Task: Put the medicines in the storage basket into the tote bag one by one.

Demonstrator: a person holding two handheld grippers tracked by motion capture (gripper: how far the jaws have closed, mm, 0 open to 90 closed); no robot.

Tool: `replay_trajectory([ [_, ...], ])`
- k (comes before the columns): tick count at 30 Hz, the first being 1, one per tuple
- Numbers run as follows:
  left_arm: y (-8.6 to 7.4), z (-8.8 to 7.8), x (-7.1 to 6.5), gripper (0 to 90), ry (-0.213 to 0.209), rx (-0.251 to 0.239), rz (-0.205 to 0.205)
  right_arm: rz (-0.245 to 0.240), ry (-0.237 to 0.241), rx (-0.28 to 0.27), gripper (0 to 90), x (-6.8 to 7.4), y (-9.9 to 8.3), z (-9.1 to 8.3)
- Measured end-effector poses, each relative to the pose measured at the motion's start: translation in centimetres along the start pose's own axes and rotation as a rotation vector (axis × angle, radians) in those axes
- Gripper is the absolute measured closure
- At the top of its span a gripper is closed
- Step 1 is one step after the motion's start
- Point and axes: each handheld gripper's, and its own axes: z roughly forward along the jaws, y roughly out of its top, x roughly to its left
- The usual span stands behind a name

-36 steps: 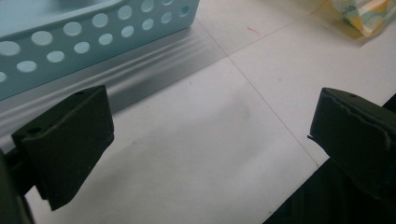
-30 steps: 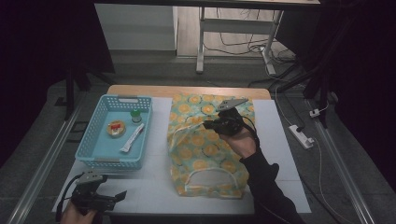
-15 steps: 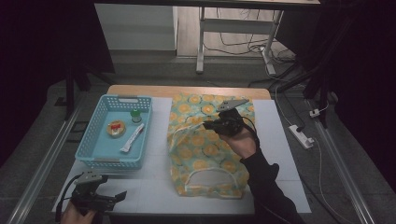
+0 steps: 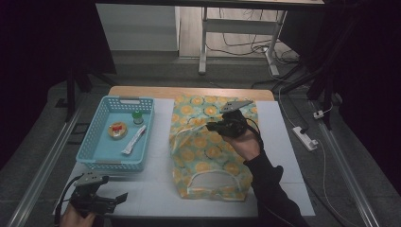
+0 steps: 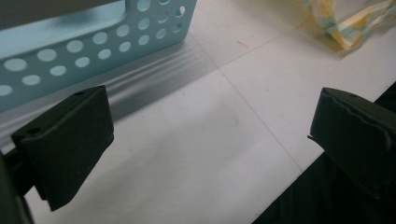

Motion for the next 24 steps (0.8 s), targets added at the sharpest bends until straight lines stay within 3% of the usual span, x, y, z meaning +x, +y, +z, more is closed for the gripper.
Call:
replay_trajectory([
  [10, 0.8, -0.8, 0.4, 0.0, -0.022, -0.04, -0.004, -0.003, 0.011, 0.006, 90.0, -0.1, -0.1, 0.1],
  [14, 1.1, -1.0, 0.7, 0.0, -0.055, -0.052, -0.02, -0.001, 0.011, 0.006, 90.0, -0.1, -0.1, 0.1],
  [20, 1.5, -1.6, 1.0, 0.0, -0.066, -0.081, -0.036, 0.005, 0.008, 0.0, 90.0, -0.3, -0.1, -0.1],
  [24, 1.7, -1.8, 1.3, 0.0, -0.064, -0.071, -0.049, 0.003, 0.01, 0.0, 90.0, -0.4, -0.1, -0.2],
])
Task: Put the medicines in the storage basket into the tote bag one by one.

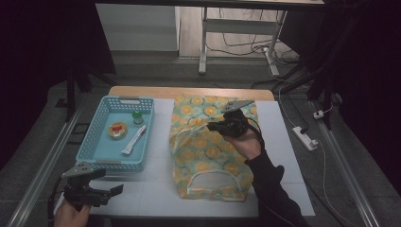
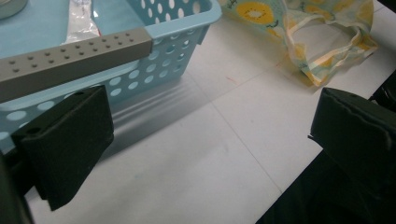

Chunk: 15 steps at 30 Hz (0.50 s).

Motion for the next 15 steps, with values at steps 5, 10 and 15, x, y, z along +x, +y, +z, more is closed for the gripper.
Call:
replay_trajectory([
  [5, 0.6, -0.3, 0.2, 0.0, 0.004, -0.001, 0.018, 0.003, 0.001, -0.002, 90.0, -0.1, 0.0, -0.1],
  [10, 1.3, -0.5, 0.6, 0.0, 0.021, -0.003, 0.024, 0.008, 0.002, -0.007, 90.0, -0.2, 0.0, -0.2],
  [15, 2.0, -0.6, 1.2, 0.0, 0.022, -0.03, 0.014, 0.006, 0.001, -0.007, 90.0, -0.2, 0.0, -0.2],
])
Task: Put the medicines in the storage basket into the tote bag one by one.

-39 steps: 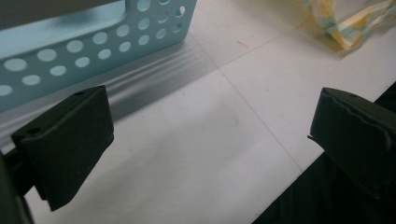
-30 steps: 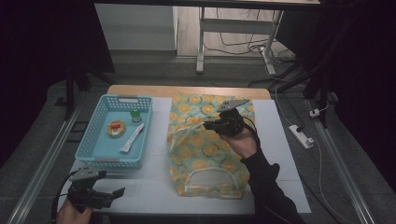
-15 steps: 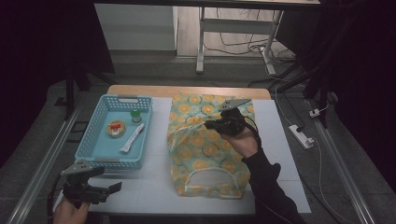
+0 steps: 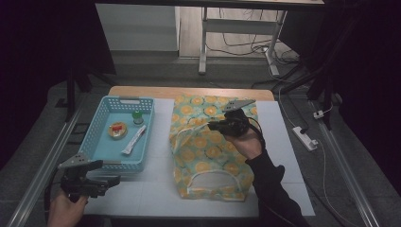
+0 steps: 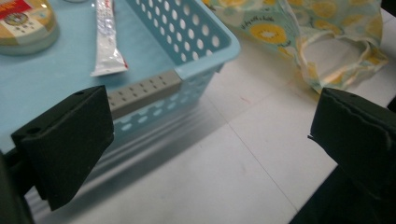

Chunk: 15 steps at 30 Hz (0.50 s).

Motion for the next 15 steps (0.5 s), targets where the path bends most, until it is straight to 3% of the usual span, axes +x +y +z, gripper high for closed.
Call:
replay_trajectory([
  [15, 2.1, 1.7, 2.4, 0.0, 0.012, -0.003, -0.013, 0.0, -0.004, -0.006, 90.0, -0.1, 0.0, -0.2],
])
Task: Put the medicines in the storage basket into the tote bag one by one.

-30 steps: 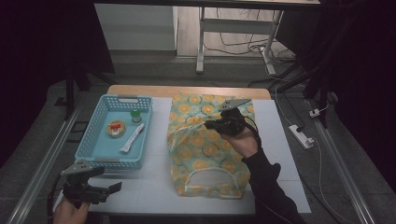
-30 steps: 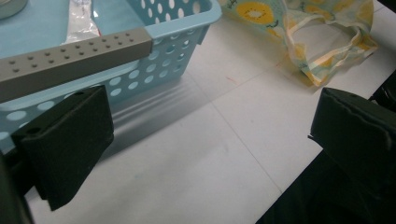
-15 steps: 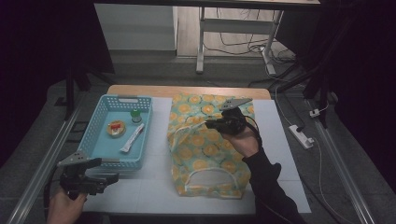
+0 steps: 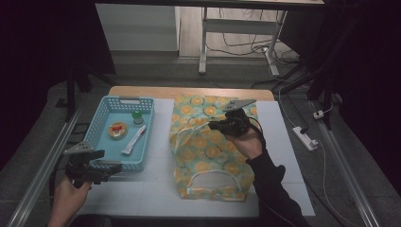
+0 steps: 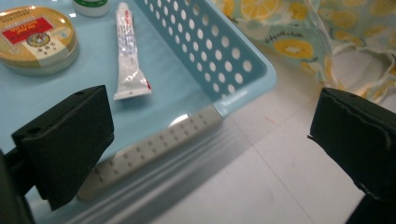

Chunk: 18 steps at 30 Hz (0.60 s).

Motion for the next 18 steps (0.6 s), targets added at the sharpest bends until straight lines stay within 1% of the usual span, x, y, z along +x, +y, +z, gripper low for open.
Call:
replay_trajectory([
  [3, 0.5, 0.2, 0.4, 0.0, 0.007, -0.001, -0.018, -0.001, 0.0, 0.0, 90.0, 0.0, 0.0, 0.0],
  [6, 1.1, 0.4, 0.7, 0.0, 0.027, 0.0, -0.013, -0.003, -0.001, -0.001, 90.0, 0.0, 0.0, -0.1],
  [12, 2.2, 1.1, 1.5, 0.0, 0.044, 0.005, -0.004, -0.003, -0.002, 0.0, 90.0, 0.0, 0.0, 0.0],
  [14, 2.6, 1.4, 1.9, 0.0, 0.042, 0.007, -0.011, -0.003, -0.005, 0.0, 90.0, 0.0, 0.0, 0.0],
  [16, 3.0, 1.7, 2.2, 0.0, 0.038, 0.016, -0.017, 0.0, -0.01, -0.001, 90.0, 0.0, 0.0, -0.1],
  [18, 3.4, 2.0, 2.3, 0.0, 0.046, 0.035, -0.012, 0.002, -0.009, -0.002, 90.0, -0.1, 0.0, -0.1],
])
